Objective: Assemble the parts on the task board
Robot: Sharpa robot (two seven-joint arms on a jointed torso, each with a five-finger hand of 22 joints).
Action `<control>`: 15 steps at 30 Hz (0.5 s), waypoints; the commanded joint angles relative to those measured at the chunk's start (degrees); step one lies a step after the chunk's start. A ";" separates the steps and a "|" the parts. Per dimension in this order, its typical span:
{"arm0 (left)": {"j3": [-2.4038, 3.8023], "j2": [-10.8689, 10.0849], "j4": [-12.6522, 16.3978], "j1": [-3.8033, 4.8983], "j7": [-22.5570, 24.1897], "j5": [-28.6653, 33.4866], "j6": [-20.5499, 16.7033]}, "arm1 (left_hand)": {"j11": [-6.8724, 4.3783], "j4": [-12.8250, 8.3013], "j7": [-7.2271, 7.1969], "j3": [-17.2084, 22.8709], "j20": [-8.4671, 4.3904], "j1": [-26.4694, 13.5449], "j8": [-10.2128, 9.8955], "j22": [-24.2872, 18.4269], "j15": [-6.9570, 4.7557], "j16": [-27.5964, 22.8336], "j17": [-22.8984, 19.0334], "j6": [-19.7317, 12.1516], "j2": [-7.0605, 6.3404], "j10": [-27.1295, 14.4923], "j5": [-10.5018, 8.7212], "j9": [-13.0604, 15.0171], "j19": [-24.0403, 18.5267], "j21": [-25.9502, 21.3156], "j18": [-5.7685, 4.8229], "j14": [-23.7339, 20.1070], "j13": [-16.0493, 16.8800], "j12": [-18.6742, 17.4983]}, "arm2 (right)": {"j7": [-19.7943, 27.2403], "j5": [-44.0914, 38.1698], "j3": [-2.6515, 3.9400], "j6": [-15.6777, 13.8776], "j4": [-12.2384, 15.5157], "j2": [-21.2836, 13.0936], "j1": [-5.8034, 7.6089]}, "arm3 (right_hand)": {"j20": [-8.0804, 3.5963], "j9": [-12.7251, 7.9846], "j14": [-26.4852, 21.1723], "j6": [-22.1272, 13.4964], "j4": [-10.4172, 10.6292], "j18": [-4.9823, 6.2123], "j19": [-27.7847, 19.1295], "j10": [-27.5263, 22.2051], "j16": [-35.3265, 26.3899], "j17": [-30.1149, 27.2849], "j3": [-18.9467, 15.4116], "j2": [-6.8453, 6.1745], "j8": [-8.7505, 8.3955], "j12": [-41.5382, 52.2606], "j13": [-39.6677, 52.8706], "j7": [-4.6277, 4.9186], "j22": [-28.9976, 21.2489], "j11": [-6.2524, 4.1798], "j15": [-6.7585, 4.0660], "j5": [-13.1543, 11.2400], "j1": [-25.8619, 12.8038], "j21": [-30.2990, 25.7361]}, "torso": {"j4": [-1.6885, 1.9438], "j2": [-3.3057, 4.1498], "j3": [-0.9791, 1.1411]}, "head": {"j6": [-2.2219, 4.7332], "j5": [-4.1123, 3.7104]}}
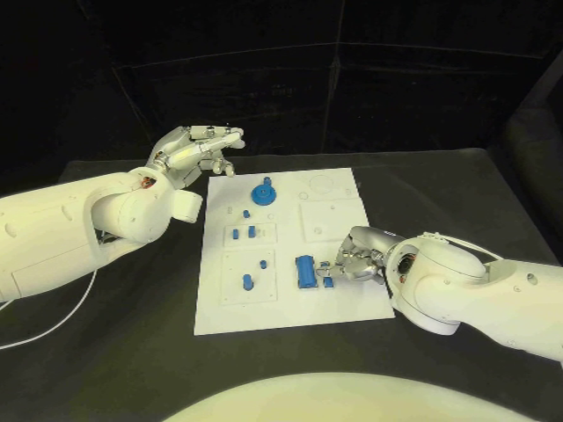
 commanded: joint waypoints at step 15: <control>0.03 -0.11 -0.11 0.07 0.15 0.10 0.54 | 0.01 -0.04 0.11 -0.23 0.17 -0.06 0.07 -0.07 0.20 0.21 -0.07 -0.23 0.41 -0.49 0.08 0.07 0.25 -0.37 0.73 -0.09 -0.09 0.38 | 5.12 0.82 0.00 4.14 2.13 -3.01 0.05 | 0.36 0.10 4.71 0.22 -1.23 -0.35 0.02 -0.12 -0.24 8.15 -2.52 0.39 -0.76 -0.14 0.20 0.40 -0.16 0.47 0.06 0.92 5.89 -0.38 | -0.01 -0.08 -0.02 | 0.05 -0.12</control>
